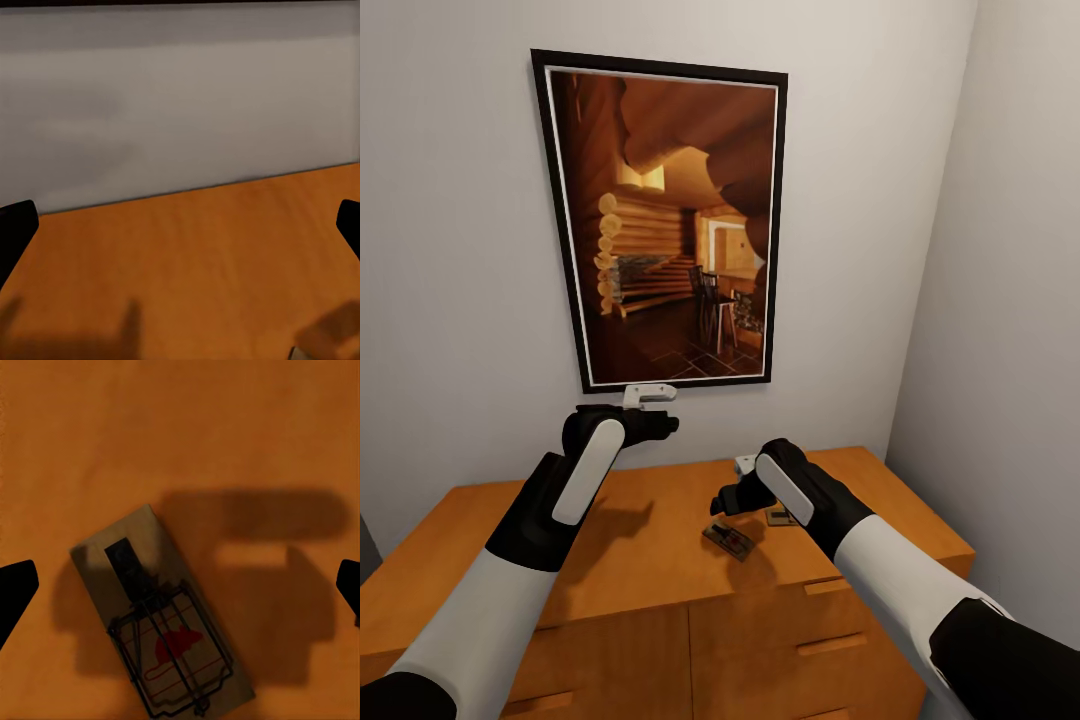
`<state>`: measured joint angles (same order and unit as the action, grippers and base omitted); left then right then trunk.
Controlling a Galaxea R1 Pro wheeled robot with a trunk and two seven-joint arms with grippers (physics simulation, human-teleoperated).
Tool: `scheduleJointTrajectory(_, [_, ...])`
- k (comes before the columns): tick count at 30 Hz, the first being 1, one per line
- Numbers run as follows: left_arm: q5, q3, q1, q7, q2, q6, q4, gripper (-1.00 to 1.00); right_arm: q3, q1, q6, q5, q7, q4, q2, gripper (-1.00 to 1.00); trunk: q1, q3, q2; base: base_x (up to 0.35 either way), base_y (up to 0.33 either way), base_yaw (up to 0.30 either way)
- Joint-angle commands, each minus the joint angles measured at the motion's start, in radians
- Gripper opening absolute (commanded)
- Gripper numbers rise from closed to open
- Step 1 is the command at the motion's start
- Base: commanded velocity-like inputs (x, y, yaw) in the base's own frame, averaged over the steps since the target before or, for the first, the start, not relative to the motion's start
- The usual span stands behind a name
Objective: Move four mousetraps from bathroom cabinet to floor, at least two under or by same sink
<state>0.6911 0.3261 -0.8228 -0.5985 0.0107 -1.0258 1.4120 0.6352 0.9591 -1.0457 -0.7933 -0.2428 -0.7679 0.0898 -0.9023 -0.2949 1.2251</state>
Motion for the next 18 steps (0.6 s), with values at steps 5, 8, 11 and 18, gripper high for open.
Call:
scheduleJointTrajectory(5, [0.01,0.001,-0.001,-0.01,0.0,-0.002,0.001,1.0,0.002,0.001,-0.002,-0.011,-0.01,-0.001,0.0,1.0,0.0,-0.001,0.001,-0.001,0.0,0.0])
scheduleJointTrajectory(8, [0.009,0.001,-0.001,-0.01,0.0,-0.002,0.001,1.0,0.002,0.001,-0.002,-0.011,-0.01,-0.001,0.0,1.0,0.0,-0.001,0.001,0.0,0.0,0.0])
scheduleJointTrajectory(11, [0.009,0.001,-0.001,-0.01,0.0,-0.002,0.001,1.0,0.002,0.001,-0.002,-0.012,-0.01,-0.001,0.0,1.0,0.0,-0.001,0.001,0.0,0.0,0.0])
scheduleJointTrajectory(18, [0.01,0.001,-0.001,-0.01,0.0,-0.002,0.002,1.0,0.001,0.001,-0.002,-0.012,-0.01,-0.001,-0.001,1.0,0.0,-0.001,0.001,-0.046,0.0,0.0])
